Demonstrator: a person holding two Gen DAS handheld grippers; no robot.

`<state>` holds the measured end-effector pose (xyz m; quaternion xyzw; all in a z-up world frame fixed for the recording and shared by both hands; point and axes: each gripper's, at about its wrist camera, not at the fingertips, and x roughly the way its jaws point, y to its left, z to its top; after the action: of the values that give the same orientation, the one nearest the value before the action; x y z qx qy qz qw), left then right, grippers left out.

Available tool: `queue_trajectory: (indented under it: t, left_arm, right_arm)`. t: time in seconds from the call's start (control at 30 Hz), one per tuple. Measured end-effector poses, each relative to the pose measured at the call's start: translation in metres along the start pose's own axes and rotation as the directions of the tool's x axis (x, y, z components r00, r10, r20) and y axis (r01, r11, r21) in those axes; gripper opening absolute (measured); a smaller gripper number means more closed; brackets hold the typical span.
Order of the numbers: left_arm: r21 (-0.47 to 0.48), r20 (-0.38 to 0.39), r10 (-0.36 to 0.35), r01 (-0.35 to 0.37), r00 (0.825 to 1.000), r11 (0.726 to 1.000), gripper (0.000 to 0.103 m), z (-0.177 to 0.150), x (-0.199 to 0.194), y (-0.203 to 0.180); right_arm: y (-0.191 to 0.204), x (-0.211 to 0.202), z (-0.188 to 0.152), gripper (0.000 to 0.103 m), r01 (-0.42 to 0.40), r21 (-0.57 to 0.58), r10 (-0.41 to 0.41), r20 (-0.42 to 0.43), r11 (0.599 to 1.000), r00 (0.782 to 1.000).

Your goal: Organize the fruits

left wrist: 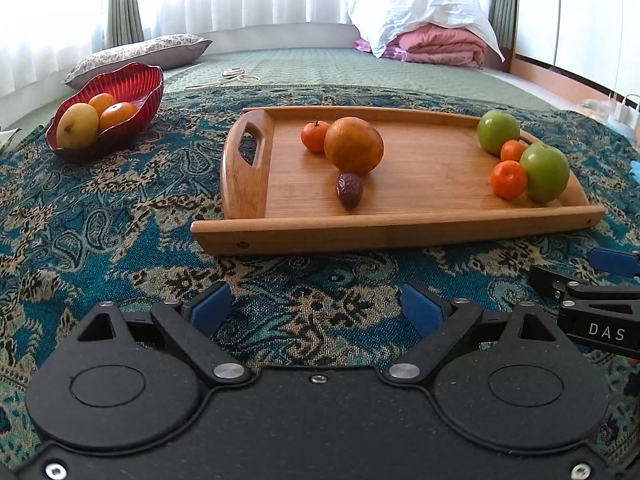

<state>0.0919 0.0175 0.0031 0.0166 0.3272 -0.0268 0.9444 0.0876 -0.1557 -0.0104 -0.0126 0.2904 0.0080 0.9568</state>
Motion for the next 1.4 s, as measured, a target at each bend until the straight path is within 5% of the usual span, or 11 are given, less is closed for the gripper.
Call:
queue_trajectory:
  t: [0.43,1.4]
  left_arm:
    - [-0.015,-0.017,0.013,-0.014,1.000,1.000,0.103,-0.0008,0.0069,-0.0011]
    - [-0.030,-0.012,-0.002,0.001,1.000,1.000,0.103,-0.0035,0.0085,0.0030]
  right_arm:
    - [-0.0026,0.0041,-0.0025,0.095,0.005,0.015,-0.004,-0.010,1.000,1.000]
    - [-0.0013,0.0055,-0.0028,0.096,0.008,0.007,-0.008,-0.014,1.000,1.000]
